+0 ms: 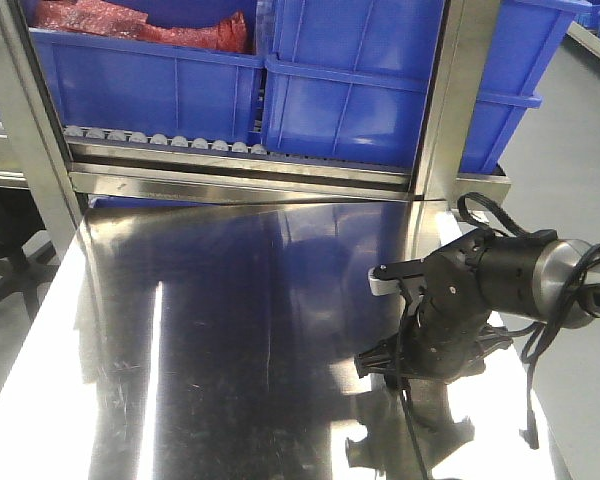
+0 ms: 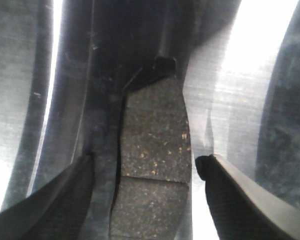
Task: Move and align brake pads A on conveyor
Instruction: 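Close the right gripper on the brake pad and lift it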
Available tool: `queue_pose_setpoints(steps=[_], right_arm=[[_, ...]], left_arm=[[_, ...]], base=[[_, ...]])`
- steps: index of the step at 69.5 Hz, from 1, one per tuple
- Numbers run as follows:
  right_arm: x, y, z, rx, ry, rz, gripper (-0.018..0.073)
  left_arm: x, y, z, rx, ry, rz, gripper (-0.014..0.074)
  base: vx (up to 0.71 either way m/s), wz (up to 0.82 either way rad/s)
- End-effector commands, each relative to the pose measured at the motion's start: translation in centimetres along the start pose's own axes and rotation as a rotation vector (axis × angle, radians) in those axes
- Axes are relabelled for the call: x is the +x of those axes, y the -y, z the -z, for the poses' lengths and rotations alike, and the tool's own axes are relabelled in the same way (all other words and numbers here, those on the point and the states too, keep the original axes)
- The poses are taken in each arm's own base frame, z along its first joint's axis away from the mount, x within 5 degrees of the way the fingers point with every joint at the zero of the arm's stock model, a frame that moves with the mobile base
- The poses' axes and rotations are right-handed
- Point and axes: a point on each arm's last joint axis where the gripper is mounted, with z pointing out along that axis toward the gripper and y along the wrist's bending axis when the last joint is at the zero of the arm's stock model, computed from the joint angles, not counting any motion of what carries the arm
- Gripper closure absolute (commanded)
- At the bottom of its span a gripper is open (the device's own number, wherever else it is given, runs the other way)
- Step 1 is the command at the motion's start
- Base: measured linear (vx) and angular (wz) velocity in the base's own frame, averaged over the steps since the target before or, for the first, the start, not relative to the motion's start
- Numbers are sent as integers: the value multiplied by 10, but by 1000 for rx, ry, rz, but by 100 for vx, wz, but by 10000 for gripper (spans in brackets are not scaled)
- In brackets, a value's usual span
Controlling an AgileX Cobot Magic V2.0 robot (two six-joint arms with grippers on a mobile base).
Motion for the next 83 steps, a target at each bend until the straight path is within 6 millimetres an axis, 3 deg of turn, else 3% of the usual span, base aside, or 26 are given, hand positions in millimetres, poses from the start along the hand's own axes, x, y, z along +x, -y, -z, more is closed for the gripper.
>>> queue_pose_setpoints(steps=[1,44,67,83], right_arm=[[-9,1,19,-14,83,3,128],[-8,1,20,-10,72,3,363],[-5,5,61,-42,200,-6,382],[16,12,85,-66,286,-8,382]], left_arm=[[-14,3,6,23,98,-1,422],[-14,3,6,23,98,-1,422],[-14,3,6,23,98,-1,422],[-14,3,6,23,98,-1,422]], base=[[0,0],[0,0],[0,0],[0,0]])
